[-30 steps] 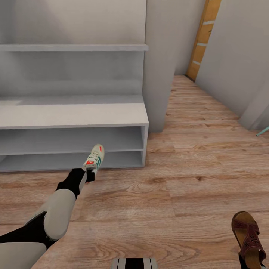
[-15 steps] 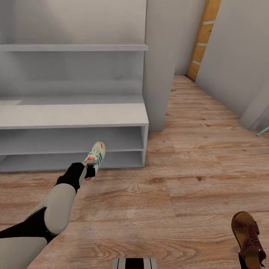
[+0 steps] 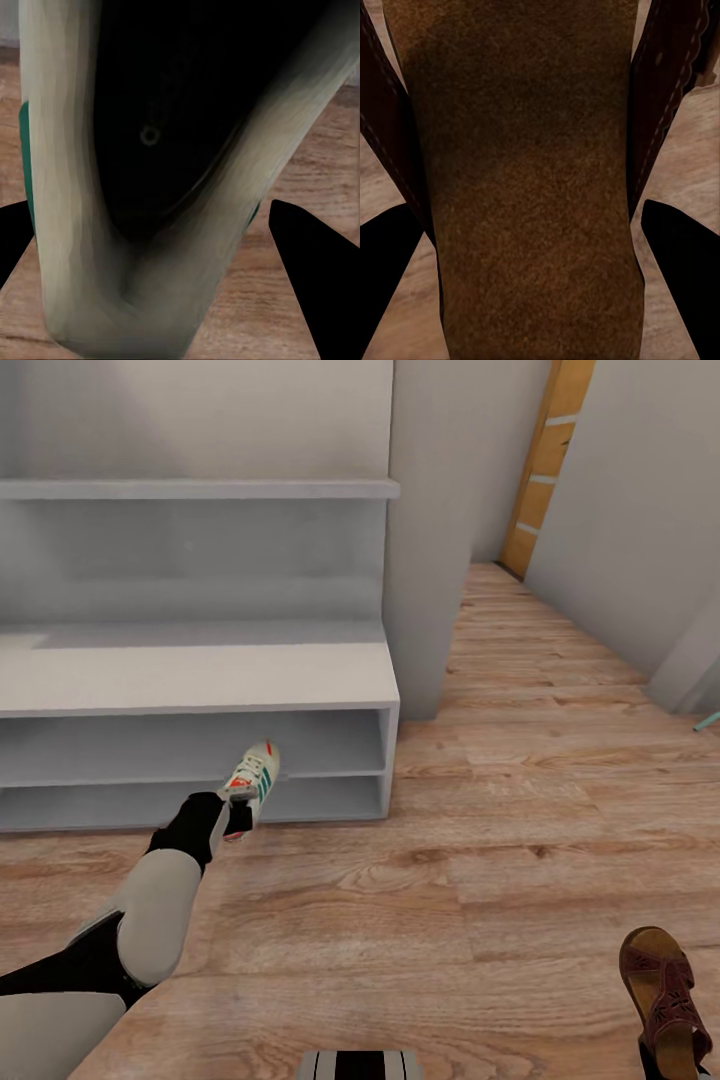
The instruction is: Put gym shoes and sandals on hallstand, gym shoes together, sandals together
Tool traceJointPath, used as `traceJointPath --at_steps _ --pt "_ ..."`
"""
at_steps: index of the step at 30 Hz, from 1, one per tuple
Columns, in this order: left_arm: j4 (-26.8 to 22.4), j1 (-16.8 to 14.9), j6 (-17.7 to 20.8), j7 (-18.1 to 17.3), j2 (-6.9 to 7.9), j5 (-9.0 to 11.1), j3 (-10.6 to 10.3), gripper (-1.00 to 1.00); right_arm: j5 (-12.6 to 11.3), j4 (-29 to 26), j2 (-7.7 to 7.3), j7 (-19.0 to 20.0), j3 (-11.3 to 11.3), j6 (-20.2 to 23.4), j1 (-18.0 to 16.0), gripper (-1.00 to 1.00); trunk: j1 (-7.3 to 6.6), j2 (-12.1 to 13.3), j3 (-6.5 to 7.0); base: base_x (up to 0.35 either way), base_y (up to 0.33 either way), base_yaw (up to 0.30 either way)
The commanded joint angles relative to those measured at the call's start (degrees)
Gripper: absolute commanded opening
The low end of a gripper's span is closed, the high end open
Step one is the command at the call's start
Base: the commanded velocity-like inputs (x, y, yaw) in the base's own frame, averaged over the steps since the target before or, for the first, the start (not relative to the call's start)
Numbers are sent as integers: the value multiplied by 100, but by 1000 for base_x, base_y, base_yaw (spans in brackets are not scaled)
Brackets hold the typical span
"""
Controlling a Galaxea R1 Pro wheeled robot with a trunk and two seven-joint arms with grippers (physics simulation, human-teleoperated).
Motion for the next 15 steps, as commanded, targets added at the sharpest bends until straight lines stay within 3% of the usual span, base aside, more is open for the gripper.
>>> traceJointPath --at_steps 1,5,15 --pt "-34 -7 24 -4 -10 -5 34 -100 -45 6 1 65 -23 -9 -5 -100 -1 -2 -4 19 0 0" --pt "-267 -35 79 -8 -43 1 36 -100 -45 6 1 65 -23 -9 -5 -100 -1 -2 -4 7 0 0" --pt "-327 -71 172 -7 -63 6 31 -100 -45 8 1 65 -24 -9 -5 -100 -1 -2 -4 17 0 0"
